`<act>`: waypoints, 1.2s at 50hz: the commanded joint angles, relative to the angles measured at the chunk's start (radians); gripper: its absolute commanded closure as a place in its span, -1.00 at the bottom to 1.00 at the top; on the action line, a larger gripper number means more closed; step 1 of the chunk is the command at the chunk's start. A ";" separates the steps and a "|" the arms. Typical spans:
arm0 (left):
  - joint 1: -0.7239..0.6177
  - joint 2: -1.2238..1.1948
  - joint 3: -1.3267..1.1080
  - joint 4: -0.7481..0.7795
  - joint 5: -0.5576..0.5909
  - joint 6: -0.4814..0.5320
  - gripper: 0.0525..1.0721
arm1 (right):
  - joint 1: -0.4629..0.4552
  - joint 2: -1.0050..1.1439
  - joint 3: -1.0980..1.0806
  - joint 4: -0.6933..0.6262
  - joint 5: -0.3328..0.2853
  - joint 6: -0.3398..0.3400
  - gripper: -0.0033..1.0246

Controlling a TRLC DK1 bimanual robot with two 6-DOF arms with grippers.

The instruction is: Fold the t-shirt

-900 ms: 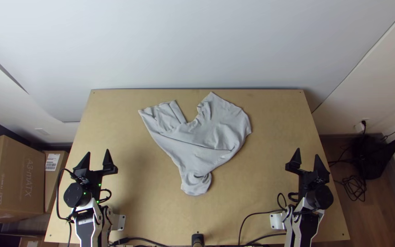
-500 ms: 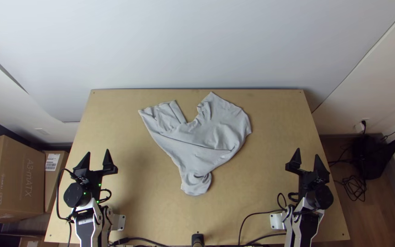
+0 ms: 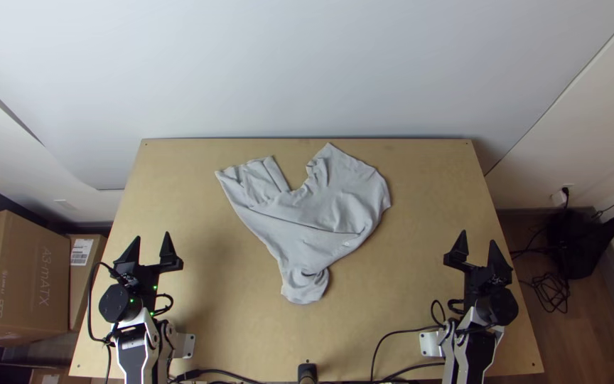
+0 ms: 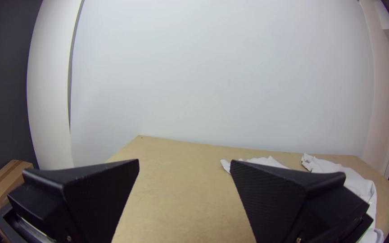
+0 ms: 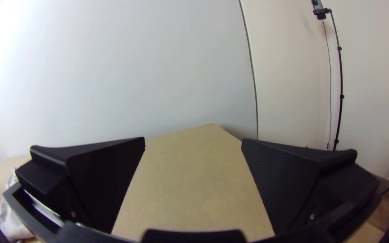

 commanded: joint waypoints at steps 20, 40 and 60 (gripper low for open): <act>-0.005 -0.004 -0.041 0.003 -0.001 0.013 -0.91 | -0.008 -0.004 -0.006 -0.015 0.007 0.006 -0.93; -0.005 -0.004 -0.041 0.003 -0.001 0.013 -0.91 | -0.008 -0.004 -0.006 -0.015 0.007 0.006 -0.93; -0.005 -0.004 -0.041 0.002 -0.001 0.013 -0.91 | 0.032 -0.004 -0.006 -0.015 0.007 0.006 -0.93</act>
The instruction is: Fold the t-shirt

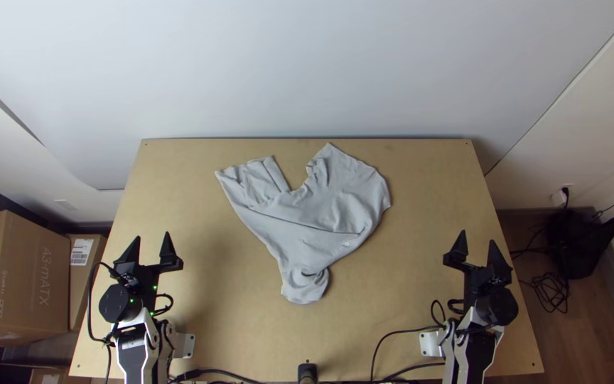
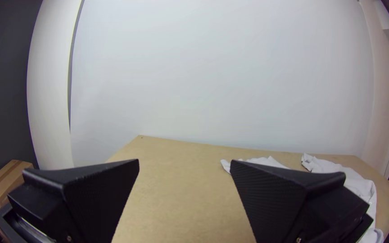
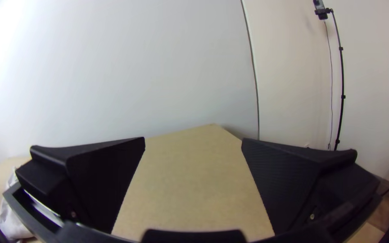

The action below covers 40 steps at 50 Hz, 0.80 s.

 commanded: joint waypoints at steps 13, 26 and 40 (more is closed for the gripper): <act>-0.005 -0.004 -0.041 0.003 -0.001 0.013 -0.91 | 0.056 -0.004 -0.006 -0.015 0.006 0.008 -0.93; -0.005 -0.004 -0.041 0.002 -0.001 0.013 -0.91 | 0.132 -0.005 -0.004 -0.023 0.032 0.028 -0.93; -0.006 -0.004 -0.041 0.003 -0.001 0.009 -0.91 | 0.132 -0.004 0.022 -0.038 0.032 0.013 -0.93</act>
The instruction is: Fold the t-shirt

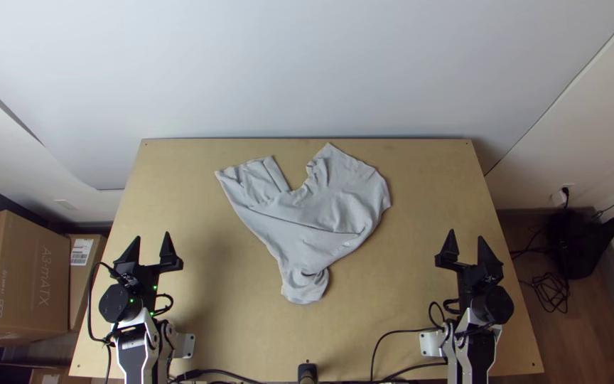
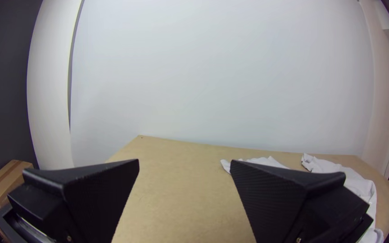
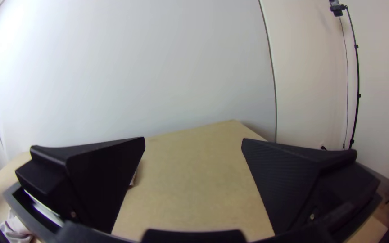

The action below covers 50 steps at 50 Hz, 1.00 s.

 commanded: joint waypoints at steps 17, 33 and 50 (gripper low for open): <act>-0.034 -0.006 -0.034 -0.008 0.008 0.027 -0.91 | 0.021 0.026 0.130 -0.135 0.004 -0.020 -0.93; -0.059 0.187 0.129 -0.037 0.008 0.038 -0.91 | 0.021 0.318 0.354 -0.230 -0.005 -0.020 -0.93; -0.163 0.796 0.629 -0.324 0.010 -0.037 -0.91 | 0.031 0.569 0.615 -0.413 -0.026 -0.001 -0.93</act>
